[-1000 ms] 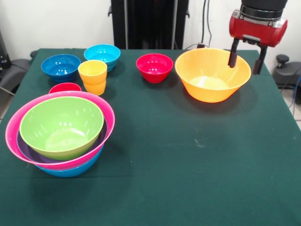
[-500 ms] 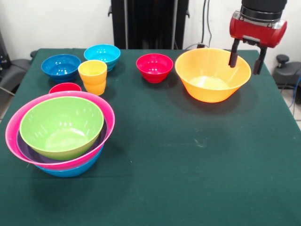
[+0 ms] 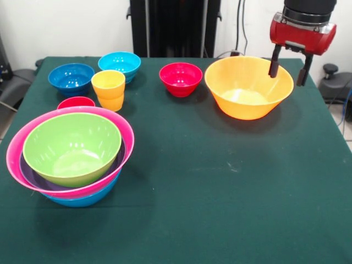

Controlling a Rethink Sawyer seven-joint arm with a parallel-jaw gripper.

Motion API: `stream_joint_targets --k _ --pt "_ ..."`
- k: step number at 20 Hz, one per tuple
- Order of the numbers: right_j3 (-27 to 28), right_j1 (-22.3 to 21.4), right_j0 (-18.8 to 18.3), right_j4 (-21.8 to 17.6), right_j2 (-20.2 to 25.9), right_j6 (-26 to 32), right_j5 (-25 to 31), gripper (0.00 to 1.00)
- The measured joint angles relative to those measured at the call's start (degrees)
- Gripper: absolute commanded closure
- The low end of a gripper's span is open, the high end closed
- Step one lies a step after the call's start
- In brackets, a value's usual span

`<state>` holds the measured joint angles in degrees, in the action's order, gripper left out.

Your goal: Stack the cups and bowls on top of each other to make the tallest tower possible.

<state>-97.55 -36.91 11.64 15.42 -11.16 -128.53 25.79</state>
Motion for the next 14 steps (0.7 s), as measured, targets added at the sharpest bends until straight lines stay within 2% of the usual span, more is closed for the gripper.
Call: stream_joint_targets --k 6,14 --pt "-1.6 0.0 -0.3 0.1 0.2 0.0 -1.7 0.00" --pt "-5.0 1.2 -2.0 0.0 1.0 0.0 -8.0 0.00"
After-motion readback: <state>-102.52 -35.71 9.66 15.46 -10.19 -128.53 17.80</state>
